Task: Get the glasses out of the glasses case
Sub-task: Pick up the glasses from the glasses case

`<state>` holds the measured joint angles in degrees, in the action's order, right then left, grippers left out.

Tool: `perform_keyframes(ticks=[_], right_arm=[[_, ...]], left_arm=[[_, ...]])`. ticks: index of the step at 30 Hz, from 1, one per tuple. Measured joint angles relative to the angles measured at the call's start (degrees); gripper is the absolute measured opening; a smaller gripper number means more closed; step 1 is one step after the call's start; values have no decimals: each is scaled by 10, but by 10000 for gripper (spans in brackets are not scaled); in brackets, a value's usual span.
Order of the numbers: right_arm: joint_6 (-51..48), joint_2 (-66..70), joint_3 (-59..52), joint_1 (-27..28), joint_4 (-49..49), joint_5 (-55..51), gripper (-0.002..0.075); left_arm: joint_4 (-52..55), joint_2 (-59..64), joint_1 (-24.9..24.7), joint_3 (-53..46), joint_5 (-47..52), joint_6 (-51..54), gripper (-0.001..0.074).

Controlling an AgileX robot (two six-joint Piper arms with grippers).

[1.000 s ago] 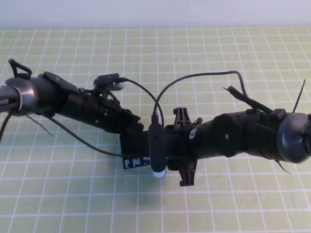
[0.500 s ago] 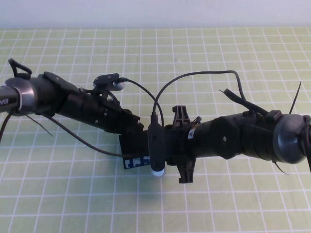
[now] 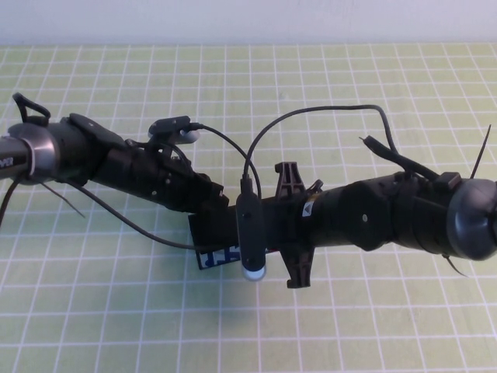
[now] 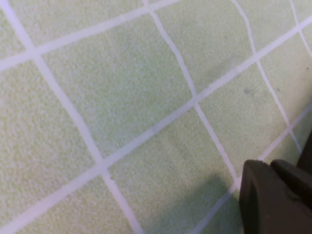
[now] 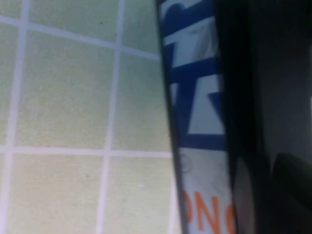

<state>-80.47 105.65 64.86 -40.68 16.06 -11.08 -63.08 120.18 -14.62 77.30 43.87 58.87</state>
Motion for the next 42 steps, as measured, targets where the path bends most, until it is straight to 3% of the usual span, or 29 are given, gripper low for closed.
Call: perform_keyframes(ticks=[8,14,17,21,28,33,42], right_arm=[[1,-22,0,0,1,2,8],[2,-23,0,0,15,20,4],[3,-23,0,0,28,32,1],[3,-25,0,0,45,37,0],[4,-25,0,0,61,49,-1],[4,-25,0,0,76,52,-1],[4,-25,0,0,92,52,-2]], left_arm=[[11,-47,18,0,7,0,-4],[48,-195,44,-33,-2,13,-4],[19,-275,42,-103,-33,92,-4],[-95,-330,40,-228,-30,232,-4],[-232,-283,40,-352,-13,404,-4],[-323,-222,40,-355,17,489,-4],[-343,-135,40,-311,57,524,-4]])
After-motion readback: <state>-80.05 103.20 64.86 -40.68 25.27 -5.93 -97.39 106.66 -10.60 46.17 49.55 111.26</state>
